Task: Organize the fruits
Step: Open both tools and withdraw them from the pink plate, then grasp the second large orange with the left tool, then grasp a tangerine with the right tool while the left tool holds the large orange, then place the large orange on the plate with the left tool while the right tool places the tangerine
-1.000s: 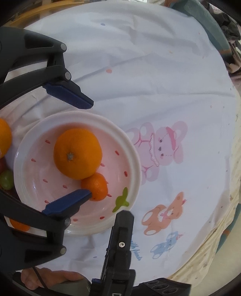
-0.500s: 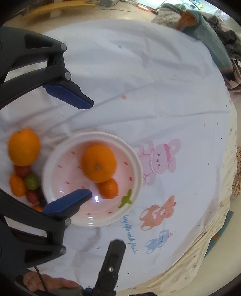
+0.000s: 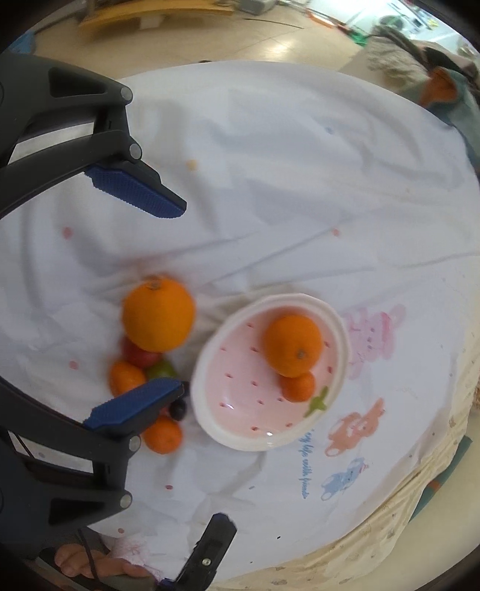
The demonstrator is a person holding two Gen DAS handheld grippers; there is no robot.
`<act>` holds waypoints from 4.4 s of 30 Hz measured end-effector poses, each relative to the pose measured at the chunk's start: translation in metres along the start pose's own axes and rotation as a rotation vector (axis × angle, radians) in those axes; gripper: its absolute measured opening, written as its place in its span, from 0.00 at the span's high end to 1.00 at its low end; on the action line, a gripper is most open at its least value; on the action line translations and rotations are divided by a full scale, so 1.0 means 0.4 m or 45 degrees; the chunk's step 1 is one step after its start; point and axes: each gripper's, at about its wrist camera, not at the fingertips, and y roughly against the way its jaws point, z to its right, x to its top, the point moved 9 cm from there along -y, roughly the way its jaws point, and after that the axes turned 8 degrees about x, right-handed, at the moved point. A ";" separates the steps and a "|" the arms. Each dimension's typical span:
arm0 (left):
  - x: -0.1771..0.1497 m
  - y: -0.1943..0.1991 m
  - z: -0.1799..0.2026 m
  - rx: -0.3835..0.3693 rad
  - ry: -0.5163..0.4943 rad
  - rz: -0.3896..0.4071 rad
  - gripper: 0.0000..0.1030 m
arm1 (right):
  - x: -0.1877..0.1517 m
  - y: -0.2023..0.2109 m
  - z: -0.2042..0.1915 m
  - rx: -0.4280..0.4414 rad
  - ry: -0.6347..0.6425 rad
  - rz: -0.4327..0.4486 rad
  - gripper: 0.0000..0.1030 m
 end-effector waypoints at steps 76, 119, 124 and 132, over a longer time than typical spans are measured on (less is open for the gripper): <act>-0.098 -0.004 -0.048 -0.045 0.162 -0.094 0.48 | -0.204 -0.224 0.070 -0.428 0.367 -0.375 0.53; 0.081 0.040 -0.035 0.099 0.049 0.091 0.48 | 0.077 0.001 0.012 -0.161 0.224 0.025 0.54; 0.159 0.016 -0.006 0.088 0.008 0.103 0.48 | 0.115 -0.039 0.031 -0.163 0.249 -0.007 0.54; 0.288 -0.064 0.038 0.094 -0.043 0.138 0.48 | 0.159 -0.139 0.076 -0.088 0.201 -0.092 0.54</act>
